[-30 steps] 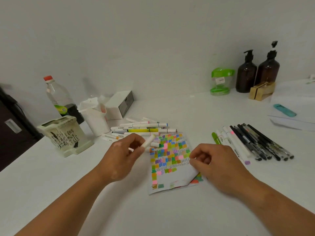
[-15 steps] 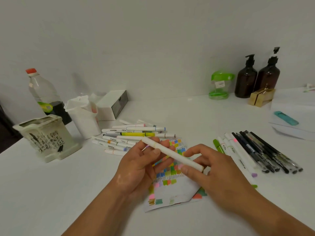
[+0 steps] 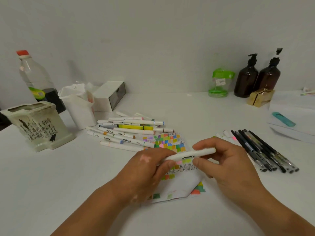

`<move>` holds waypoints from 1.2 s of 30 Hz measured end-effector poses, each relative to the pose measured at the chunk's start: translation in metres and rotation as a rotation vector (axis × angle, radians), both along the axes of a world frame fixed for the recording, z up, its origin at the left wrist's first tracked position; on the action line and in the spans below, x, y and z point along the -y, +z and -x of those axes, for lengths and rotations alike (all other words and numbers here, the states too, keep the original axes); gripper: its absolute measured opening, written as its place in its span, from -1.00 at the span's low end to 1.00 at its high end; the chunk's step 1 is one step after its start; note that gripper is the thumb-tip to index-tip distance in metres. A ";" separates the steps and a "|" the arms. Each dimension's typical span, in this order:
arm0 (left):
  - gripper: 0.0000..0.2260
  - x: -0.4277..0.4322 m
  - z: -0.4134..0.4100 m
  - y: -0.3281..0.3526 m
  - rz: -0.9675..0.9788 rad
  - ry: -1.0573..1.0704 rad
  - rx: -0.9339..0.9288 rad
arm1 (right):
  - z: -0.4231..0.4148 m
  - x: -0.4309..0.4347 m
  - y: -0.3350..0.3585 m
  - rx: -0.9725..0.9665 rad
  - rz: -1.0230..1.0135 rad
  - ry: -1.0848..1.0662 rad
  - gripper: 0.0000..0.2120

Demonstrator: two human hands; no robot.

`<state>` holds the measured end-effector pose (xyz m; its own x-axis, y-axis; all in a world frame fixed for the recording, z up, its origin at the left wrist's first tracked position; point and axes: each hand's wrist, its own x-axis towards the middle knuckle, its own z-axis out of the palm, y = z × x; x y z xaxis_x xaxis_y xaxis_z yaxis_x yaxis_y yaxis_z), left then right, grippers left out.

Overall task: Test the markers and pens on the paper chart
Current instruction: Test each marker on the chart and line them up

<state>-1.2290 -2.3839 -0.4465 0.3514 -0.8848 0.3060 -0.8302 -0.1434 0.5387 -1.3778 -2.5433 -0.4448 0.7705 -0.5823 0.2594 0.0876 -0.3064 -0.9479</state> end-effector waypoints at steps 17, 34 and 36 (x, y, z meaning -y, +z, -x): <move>-0.35 -0.002 -0.010 -0.013 -0.242 0.055 0.075 | -0.002 -0.001 -0.005 0.026 -0.416 0.127 -0.81; -0.34 0.004 -0.010 -0.021 -0.314 0.063 0.091 | -0.010 -0.006 -0.013 -0.366 0.067 0.031 -0.85; -0.34 0.004 -0.010 -0.021 -0.319 0.060 0.093 | -0.010 -0.006 -0.013 -0.378 0.069 0.049 -0.86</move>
